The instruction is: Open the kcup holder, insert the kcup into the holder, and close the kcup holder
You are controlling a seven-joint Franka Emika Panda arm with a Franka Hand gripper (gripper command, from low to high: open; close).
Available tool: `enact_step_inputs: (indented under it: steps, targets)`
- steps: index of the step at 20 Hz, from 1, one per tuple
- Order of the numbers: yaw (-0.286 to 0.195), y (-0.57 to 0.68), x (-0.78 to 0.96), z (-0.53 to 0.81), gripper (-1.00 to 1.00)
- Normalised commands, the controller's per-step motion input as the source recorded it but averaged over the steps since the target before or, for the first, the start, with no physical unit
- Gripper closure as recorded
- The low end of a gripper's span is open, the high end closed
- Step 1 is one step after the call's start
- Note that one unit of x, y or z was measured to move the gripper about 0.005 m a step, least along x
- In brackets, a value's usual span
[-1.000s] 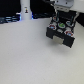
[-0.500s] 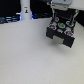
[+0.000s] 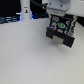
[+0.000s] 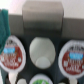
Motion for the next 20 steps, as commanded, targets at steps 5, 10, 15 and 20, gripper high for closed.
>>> enact_step_inputs:
  steps: [5,10,15,20]
  targets:
    - [0.057,-0.09,0.62,-0.16,-1.0]
    - [0.143,0.12,0.31,-0.26,-1.0]
    - [0.24,0.1,0.05,-0.17,-1.0]
    - [0.285,0.03,-0.14,-0.15,-1.0]
